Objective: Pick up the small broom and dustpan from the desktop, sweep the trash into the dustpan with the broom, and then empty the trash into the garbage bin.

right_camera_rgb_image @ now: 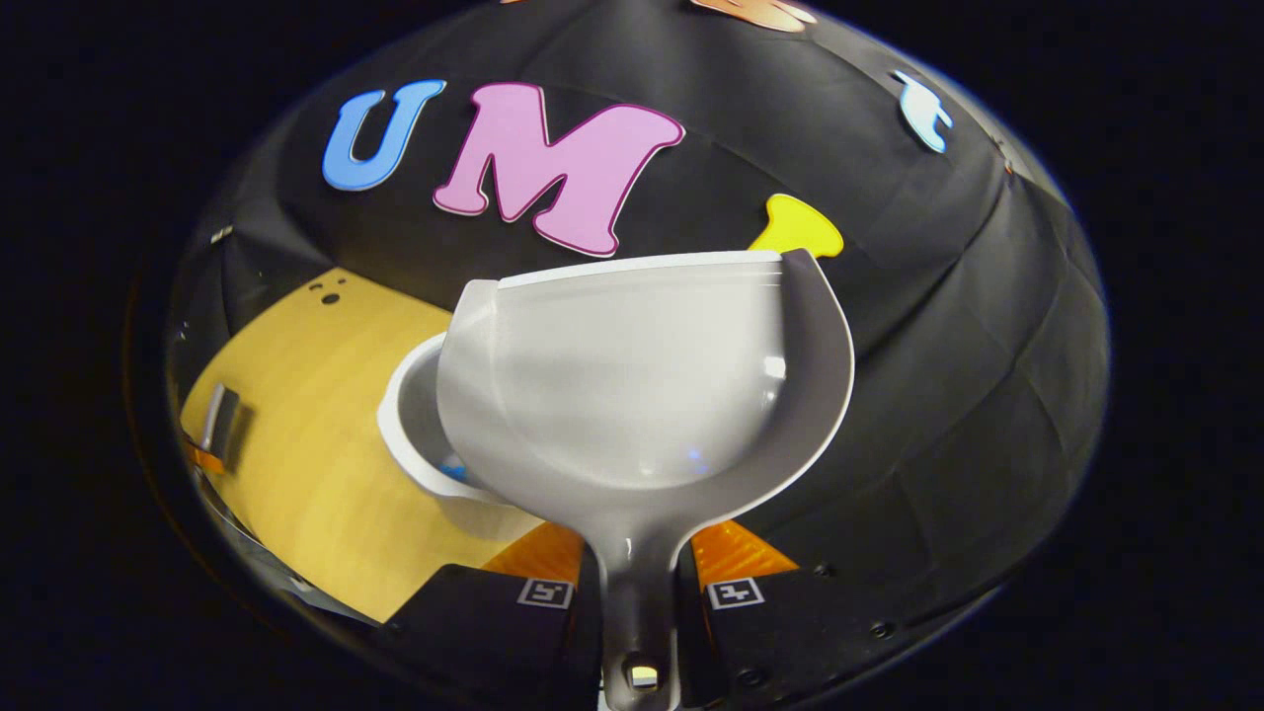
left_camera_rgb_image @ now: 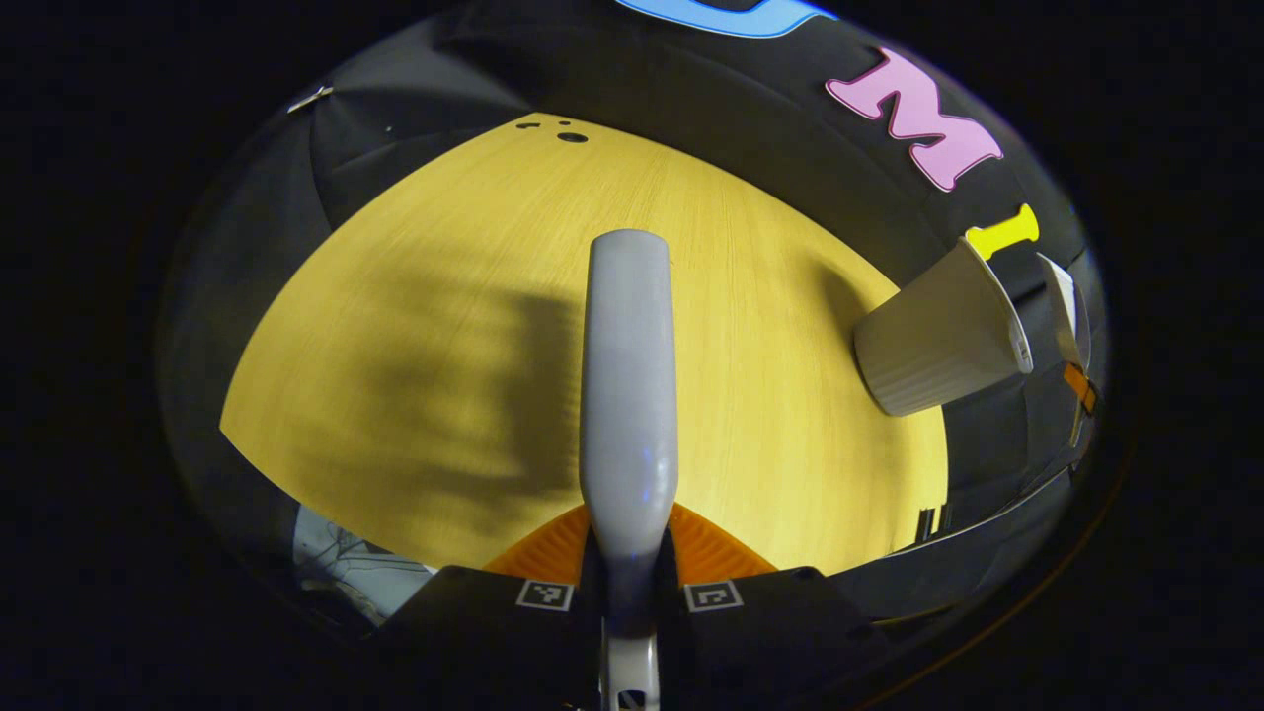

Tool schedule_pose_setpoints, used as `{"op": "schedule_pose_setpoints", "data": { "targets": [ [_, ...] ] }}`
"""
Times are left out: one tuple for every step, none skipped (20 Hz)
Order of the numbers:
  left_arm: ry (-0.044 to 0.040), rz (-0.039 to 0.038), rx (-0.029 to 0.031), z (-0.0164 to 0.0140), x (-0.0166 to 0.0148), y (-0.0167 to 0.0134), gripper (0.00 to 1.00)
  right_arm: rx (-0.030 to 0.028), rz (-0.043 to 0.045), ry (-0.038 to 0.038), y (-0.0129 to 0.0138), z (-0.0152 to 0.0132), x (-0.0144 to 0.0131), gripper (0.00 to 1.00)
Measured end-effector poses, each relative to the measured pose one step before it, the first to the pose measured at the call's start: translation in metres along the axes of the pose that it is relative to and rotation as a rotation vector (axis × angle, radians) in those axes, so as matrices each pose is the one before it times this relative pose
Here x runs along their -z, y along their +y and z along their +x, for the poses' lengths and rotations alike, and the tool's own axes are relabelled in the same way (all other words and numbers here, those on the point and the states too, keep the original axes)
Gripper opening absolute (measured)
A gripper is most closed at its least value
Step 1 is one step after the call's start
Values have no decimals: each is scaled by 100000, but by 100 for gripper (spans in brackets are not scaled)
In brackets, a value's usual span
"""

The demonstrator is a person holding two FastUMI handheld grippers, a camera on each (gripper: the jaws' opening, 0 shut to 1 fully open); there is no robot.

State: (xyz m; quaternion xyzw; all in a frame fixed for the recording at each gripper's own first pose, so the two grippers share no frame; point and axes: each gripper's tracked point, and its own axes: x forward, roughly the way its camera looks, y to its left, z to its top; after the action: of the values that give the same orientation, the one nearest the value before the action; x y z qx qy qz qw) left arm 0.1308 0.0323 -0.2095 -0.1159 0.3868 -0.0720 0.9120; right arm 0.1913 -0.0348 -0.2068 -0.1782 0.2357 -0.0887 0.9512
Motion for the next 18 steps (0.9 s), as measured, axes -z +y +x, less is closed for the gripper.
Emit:
{"op": "schedule_pose_setpoints", "data": {
  "targets": [
    [-1037,2294,-1972,72,-402,605,27,-2295,7098,322,268,-27,121,34],
    [-672,1786,-1668,-58,-119,353,27,-2342,5846,-851,256,-55,-124,34],
    [134,1741,-1192,-110,149,140,27,-2475,6196,-3133,397,71,-392,34],
    [329,875,-378,80,198,-55,27,-374,1263,-887,32,139,-115,34],
    [242,758,-216,69,22,111,29,-465,489,-171,93,-302,146,34],
    [173,734,-118,248,15,167,27,-935,1644,167,225,-274,131,34],
    [-74,645,-545,134,54,181,29,-1979,3620,546,583,-60,268,34],
    [-454,714,-1256,173,57,201,27,-2844,4945,836,994,55,310,34],
    [-1046,378,-1217,163,-61,214,29,-1527,2162,1021,1311,-94,669,34],
    [-322,-193,-161,156,277,-95,29,837,-3429,645,580,-160,771,34],
    [474,-633,571,153,242,-81,27,949,-5193,360,651,-818,1285,34],
    [317,-628,452,243,371,40,27,-1320,-2749,215,1354,-187,864,34],
    [380,-298,416,230,125,192,27,-3841,-201,1014,2251,-197,724,34],
    [548,116,-43,403,162,167,27,-4672,617,1958,2270,115,680,34],
    [701,537,-672,263,83,367,27,-3457,395,2180,1766,209,573,34],
    [465,-425,206,363,-60,264,27,-3524,-246,2596,1879,590,588,34],
    [110,-360,409,179,-291,103,27,-3732,1006,1754,1989,655,517,34],
    [170,261,-388,182,-223,271,27,-4230,1911,2186,1939,960,505,34]
  ]
}}
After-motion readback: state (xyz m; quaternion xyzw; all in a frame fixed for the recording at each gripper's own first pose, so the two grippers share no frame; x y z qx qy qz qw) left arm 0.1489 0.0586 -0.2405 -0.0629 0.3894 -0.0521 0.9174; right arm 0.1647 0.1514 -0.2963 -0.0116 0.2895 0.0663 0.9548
